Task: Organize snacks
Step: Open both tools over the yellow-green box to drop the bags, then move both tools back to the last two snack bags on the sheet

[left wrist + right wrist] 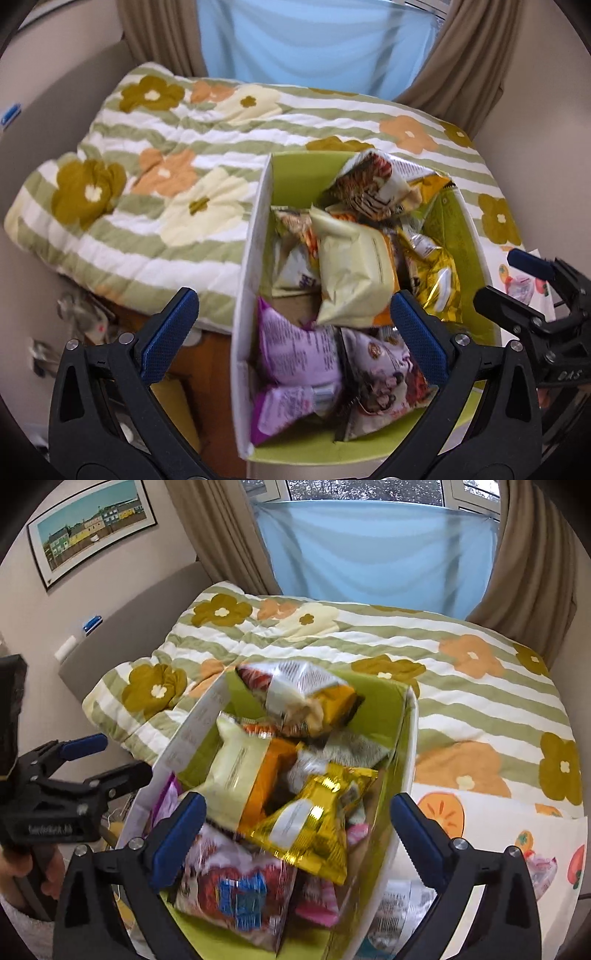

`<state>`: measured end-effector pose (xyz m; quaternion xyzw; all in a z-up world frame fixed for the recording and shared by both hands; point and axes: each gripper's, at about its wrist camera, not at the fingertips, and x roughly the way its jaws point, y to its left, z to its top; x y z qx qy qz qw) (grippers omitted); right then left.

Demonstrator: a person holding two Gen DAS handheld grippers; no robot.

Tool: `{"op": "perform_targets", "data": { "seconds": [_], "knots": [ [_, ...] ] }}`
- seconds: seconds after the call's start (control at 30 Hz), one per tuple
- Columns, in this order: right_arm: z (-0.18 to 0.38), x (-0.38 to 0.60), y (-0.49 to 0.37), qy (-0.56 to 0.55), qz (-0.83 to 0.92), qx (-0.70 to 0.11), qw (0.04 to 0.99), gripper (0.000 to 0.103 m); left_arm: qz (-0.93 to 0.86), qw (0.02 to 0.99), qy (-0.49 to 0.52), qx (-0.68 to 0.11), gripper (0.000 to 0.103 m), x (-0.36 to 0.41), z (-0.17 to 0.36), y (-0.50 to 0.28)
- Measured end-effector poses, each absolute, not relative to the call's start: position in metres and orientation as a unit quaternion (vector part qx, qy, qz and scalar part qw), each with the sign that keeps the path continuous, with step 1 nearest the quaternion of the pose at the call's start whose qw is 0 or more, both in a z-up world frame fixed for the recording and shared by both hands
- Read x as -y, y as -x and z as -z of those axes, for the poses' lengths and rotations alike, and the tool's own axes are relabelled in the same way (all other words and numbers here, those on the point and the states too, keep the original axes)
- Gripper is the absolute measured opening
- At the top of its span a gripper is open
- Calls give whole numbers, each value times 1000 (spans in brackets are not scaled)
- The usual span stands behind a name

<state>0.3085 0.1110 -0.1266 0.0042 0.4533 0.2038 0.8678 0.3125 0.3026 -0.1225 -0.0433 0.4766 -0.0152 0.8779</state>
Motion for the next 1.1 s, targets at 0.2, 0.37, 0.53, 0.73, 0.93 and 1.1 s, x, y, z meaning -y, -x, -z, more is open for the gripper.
{"op": "perform_targets", "data": {
  "seconds": [0.2, 0.37, 0.53, 0.73, 0.93, 1.1],
  "knots": [
    [114, -100, -284, -15, -197, -441, 875, 99, 35, 883, 45, -465, 102, -289, 117, -298],
    [100, -80, -269, -26, -181, -428, 885, 99, 56, 890, 46, -449, 102, -262, 101, -288],
    [83, -43, -258, -42, -159, -407, 899, 99, 74, 899, 40, -429, 102, -224, 84, -279],
    [71, 20, -247, -63, -143, -385, 910, 99, 75, 907, 38, -412, 102, -160, 72, -262],
    [71, 85, -245, -33, -125, -384, 914, 99, 53, 915, 42, -397, 102, -87, 72, -242],
    [80, 137, -251, -37, -133, -393, 909, 99, 14, 917, 37, -397, 102, -28, 94, -228]
  ]
}}
